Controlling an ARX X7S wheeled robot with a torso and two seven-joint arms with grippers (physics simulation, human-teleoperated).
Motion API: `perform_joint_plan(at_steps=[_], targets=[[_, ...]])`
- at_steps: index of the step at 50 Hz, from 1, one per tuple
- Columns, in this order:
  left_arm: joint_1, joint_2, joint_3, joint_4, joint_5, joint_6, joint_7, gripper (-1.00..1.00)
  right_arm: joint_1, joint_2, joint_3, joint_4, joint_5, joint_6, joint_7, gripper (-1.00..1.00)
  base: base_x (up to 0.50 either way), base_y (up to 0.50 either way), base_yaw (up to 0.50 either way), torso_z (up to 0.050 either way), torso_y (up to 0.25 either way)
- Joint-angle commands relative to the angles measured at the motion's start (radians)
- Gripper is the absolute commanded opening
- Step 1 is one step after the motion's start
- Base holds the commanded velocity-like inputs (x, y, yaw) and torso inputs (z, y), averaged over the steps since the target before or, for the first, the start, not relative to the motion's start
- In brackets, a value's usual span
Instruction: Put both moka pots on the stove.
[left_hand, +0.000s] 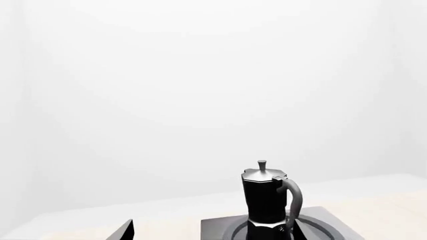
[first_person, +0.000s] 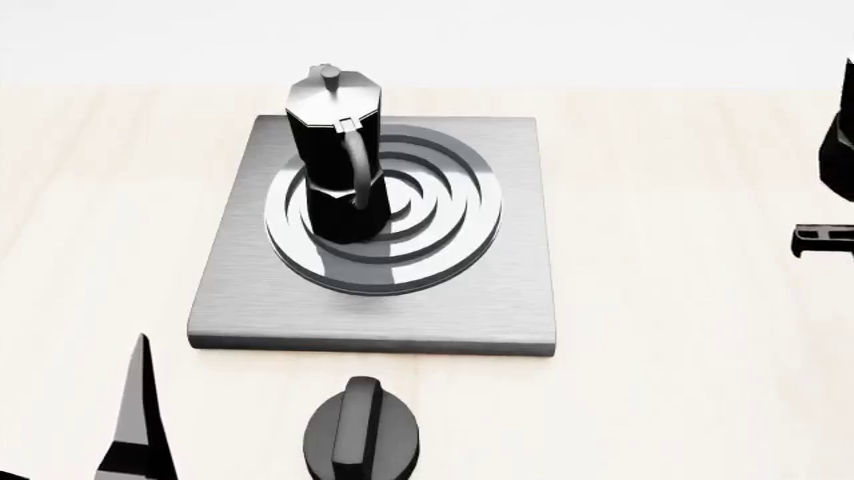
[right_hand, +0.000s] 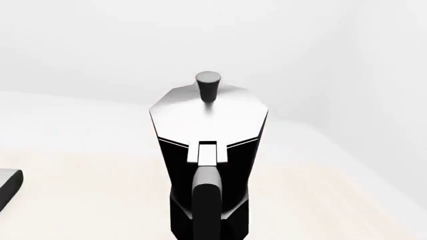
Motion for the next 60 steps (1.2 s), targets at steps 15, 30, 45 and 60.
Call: perform_joint_plan(at_steps=[15,30,45,60], targets=[[0.046,-0.014,0.003,0.027,0.012,0.023,-0.017,1.0,0.05,0.014,0.015,-0.206,0.05,0.095,-0.176,-1.0,0.0,0.0,0.0,0.0,0.001],[0.063,-0.026,-0.005,0.043,0.007,0.025,-0.024,1.0,0.1,-0.069,-0.018,-0.155,0.013,0.094,-0.203,-1.0,0.0,0.0,0.0,0.0,0.001],[0.081,-0.036,-0.013,0.055,0.001,0.031,-0.03,1.0,0.156,-0.198,-0.031,-0.019,-0.015,0.05,-0.247,-1.0,0.0,0.0,0.0,0.0,0.001],[0.099,-0.039,-0.009,0.054,0.01,0.049,-0.037,1.0,0.181,-0.303,-0.046,0.064,-0.026,0.038,-0.282,-1.0,0.0,0.0,0.0,0.0,0.001]])
